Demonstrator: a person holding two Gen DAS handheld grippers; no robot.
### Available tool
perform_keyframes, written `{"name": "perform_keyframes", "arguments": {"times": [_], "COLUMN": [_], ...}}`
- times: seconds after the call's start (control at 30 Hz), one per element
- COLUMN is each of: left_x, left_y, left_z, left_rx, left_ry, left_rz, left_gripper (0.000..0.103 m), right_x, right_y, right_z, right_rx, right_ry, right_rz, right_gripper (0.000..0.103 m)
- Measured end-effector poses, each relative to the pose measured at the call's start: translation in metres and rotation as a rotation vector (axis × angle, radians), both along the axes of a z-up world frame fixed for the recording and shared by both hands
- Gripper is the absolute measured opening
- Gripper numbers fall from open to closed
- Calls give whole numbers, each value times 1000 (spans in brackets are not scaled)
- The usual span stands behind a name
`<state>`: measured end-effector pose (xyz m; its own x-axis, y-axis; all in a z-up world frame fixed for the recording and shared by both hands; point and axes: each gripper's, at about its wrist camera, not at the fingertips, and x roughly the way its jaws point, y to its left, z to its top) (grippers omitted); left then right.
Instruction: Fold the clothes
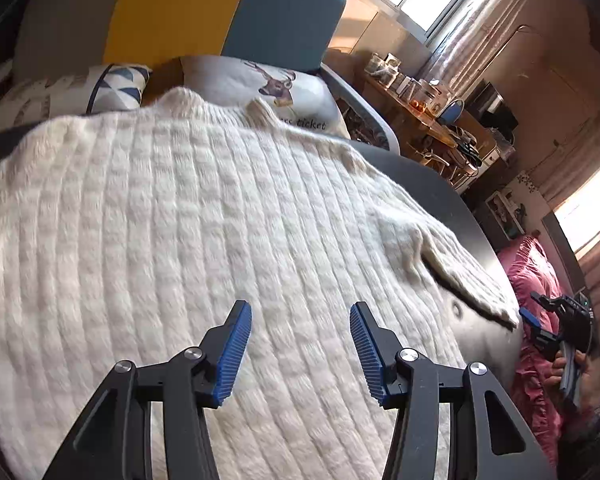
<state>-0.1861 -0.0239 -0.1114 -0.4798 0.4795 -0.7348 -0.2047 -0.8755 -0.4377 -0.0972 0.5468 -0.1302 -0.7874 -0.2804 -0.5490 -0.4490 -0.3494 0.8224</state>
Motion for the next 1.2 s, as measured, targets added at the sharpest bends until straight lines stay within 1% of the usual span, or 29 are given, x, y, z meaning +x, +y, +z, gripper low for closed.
{"name": "perform_keyframes", "arguments": {"times": [0.1,0.17,0.3,0.37,0.4,0.57,0.6,0.63,0.67,0.73,0.77,0.83,0.87,0.9,0.93,1.0,1.07,1.13,1.2], "left_x": [21,28,41,44,45,41,39,37,35,30,26,16,10,4,-3,-19,-34,-45,-56], "left_y": [21,32,53,60,62,69,71,72,74,82,88,104,114,125,141,177,216,258,295], "left_z": [-7,-10,-17,-18,-18,-17,-16,-15,-14,-8,-4,8,15,22,29,40,48,53,51], "left_rx": [-5,-37,-104,-140,-151,-162,-160,-149,-130,-89,-73,-7,32,66,99,163,198,195,185], "left_ry": [-37,-50,-70,-62,-60,-66,-68,-74,-84,-105,-113,-137,-151,-166,-183,-232,-282,-298,-329], "left_rz": [-15,-21,-31,-34,-38,-48,-50,-54,-60,-87,-103,-160,-191,-226,-265,-359,-416,-475,-504], "left_gripper": [53,54,58,60,63,65,65,65,65,65,65,65,65,65,65,65,65,65,65], "right_x": [34,42,32,22,19,-3,-10,-18,-25,-39,-45,-57,-62,-67,-72,-79,-84,-87,-89], "right_y": [23,36,39,49,53,53,50,46,42,33,25,6,-6,-20,-32,-48,-53,-53,-52], "right_z": [-18,-25,-36,-36,-36,-39,-38,-35,-32,-27,-21,-7,-2,3,5,3,1,0,-1], "right_rx": [-48,-72,-100,-90,-81,-38,-2,58,121,226,291,425,469,536,610,656,674,675,676], "right_ry": [-28,-34,-33,-28,-29,-38,-32,-49,-70,-81,-61,-17,11,11,-9,-13,-27,-37,-43], "right_rz": [-132,-164,-173,-159,-151,-175,-158,-139,-120,-71,-20,89,165,232,292,390,432,449,462], "right_gripper": [38,38,38,38,38,37,37,35,23,14,11,10,11,11,11,11,11,11,11]}}
